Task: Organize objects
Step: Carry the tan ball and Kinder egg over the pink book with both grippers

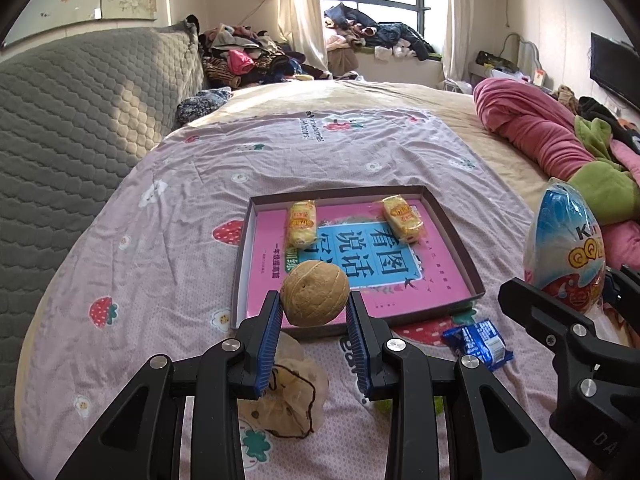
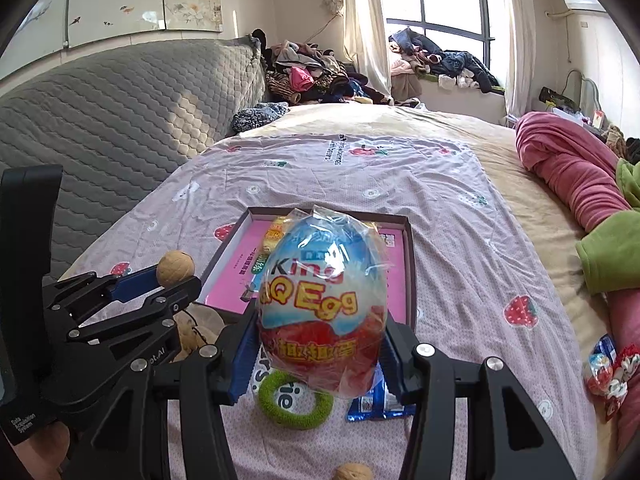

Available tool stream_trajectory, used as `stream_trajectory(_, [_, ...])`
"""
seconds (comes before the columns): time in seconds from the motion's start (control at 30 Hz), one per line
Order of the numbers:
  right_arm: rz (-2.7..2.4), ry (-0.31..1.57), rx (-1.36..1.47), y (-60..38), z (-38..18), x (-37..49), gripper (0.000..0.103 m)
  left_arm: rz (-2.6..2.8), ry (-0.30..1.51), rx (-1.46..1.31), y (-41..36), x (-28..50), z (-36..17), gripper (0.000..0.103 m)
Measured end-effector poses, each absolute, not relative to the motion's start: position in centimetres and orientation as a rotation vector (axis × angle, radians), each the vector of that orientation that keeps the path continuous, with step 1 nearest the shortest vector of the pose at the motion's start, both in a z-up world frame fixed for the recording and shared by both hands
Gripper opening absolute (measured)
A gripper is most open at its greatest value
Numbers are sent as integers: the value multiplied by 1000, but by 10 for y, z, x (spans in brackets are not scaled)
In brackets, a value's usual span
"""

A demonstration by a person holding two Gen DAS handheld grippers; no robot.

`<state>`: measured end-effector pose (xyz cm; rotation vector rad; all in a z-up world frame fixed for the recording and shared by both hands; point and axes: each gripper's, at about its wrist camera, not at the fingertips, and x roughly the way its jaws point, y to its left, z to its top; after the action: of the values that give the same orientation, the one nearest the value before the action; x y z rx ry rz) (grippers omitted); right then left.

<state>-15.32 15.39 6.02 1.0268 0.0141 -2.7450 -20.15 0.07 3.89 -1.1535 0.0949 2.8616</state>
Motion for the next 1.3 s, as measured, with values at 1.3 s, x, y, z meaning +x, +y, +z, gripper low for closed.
stream_trajectory(1.3, [-2775, 119, 1024, 149, 58, -257, 53, 2872, 36, -1198, -15, -314, 21, 34])
